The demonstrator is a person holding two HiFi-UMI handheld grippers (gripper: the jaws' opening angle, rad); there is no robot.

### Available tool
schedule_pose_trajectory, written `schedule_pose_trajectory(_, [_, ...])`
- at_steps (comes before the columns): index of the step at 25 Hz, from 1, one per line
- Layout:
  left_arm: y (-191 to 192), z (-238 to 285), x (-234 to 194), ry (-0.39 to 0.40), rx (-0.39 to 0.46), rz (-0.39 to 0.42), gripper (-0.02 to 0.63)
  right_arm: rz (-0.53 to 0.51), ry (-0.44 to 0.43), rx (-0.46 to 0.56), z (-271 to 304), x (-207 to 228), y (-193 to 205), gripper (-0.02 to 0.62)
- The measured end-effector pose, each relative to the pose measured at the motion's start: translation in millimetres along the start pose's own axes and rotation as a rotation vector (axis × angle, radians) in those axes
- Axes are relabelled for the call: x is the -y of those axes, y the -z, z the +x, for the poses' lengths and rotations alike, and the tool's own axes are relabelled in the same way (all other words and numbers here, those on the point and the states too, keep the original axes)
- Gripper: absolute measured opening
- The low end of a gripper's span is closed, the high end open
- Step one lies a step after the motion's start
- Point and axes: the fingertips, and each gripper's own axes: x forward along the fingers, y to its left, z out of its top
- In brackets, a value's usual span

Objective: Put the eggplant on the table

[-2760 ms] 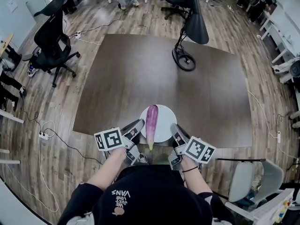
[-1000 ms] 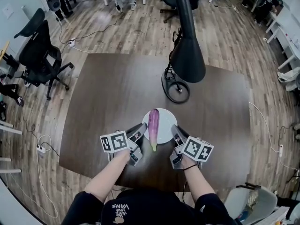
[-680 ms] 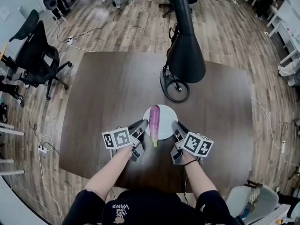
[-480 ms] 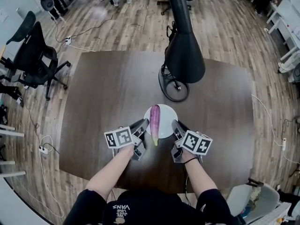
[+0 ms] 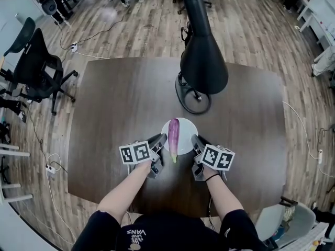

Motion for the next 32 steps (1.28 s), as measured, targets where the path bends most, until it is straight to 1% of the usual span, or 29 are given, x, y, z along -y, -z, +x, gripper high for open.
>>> schedule_pose_trajectory(5, [3.6,4.1,-5.2,-0.038,-0.041,0.014,0.036,0.003,-0.004,-0.008,4.1,0.7,1.1,0.054])
schedule_pose_trajectory(8, [4.4,7.2,-10.0,-0.074,-0.083,0.020,0.040,0.011,0.005,-0.020,7.2,3.8,3.2,0.054])
schedule_pose_trajectory(12, [5.1,9.9,-14.3,-0.103,-0.128,0.002,0.043,0.017,0.023,-0.035,9.2,7.3,4.3,0.054])
schedule_pose_trajectory(24, [7.5,17.4,-19.2,-0.143,-0.186,-0.037,0.044,0.026,0.085,-0.112,14.5,16.0,6.4,0.056])
schedule_pose_trajectory(27, [8.5,18.4,-20.6,-0.141,-0.207,-0.044,0.044,0.041,0.094,-0.135,15.5,18.3,9.3,0.057])
schedule_pose_trajectory(32, [8.1,18.4,-22.6,-0.138,-0.218,-0.063,0.044,0.044,0.104,-0.157,17.6,18.9,10.3,0.058])
